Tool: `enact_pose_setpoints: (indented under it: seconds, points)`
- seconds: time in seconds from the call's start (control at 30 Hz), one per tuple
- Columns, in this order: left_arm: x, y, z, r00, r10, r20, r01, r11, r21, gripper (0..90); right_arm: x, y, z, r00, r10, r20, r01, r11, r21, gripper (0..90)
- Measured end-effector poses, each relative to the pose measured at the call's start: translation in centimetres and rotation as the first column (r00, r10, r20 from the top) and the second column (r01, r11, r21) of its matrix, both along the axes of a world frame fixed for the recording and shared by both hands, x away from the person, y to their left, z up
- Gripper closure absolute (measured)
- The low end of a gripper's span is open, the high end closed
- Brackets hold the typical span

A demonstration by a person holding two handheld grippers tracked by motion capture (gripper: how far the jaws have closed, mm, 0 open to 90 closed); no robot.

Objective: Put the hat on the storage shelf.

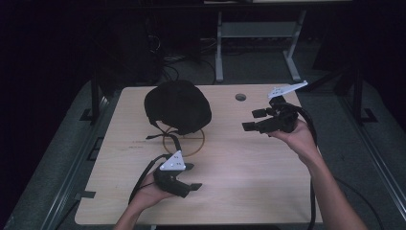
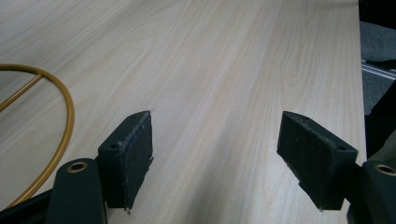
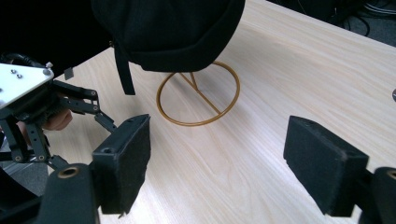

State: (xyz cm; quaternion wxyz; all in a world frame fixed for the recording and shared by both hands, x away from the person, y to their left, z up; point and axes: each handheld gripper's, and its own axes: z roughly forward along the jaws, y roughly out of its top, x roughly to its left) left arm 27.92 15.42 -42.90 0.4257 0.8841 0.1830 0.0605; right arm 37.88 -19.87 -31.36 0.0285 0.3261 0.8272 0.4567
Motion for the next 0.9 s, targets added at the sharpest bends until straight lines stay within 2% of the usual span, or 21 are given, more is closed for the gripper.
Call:
enact_pose_setpoints:
  seconds: [0.9]
  points:
    - [-0.1, 0.1, 0.0, 1.0000, 0.008, -0.001, -0.008, 0.9999, -0.009, 26.2, -2.6, -2.9, -3.9, 0.9988, -0.021, -0.044, 0.021, 1.000, 0.013, 21.2]
